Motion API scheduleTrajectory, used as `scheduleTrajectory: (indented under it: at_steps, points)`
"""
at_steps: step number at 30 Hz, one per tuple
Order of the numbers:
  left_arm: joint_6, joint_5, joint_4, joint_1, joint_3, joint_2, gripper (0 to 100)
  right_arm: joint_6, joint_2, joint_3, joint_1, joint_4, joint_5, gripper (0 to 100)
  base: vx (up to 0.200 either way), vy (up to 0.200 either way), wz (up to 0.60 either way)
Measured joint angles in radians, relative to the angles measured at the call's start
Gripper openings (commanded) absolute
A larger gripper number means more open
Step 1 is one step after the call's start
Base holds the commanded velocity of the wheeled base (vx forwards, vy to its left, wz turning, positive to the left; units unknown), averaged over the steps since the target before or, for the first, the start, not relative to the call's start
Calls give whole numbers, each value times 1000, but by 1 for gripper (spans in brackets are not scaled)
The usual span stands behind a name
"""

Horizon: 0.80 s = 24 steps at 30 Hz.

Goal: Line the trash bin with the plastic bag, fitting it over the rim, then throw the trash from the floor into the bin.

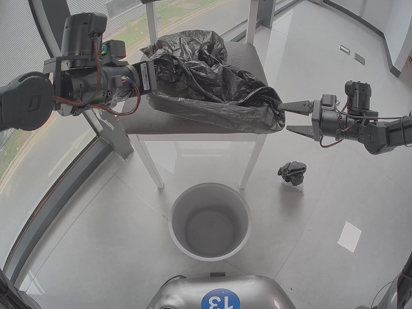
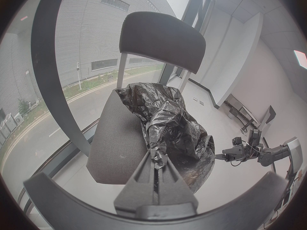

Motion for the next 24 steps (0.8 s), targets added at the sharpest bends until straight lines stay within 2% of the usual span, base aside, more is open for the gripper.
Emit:
scheduleTrajectory:
  at_steps: [17, 18, 24]
  points:
    - [-3, -1, -5, -26, -1, 4, 0, 20, 34, -8, 12, -48, 21, 100, 0, 0, 0]
    - [-4, -1, -5, -27, -2, 4, 0, 19, 35, -6, 14, -52, 21, 0, 0, 0, 0]
    - [-10, -1, -5, -28, -2, 6, 0, 20, 43, 14, 18, -125, 22, 0, 0, 0, 0]
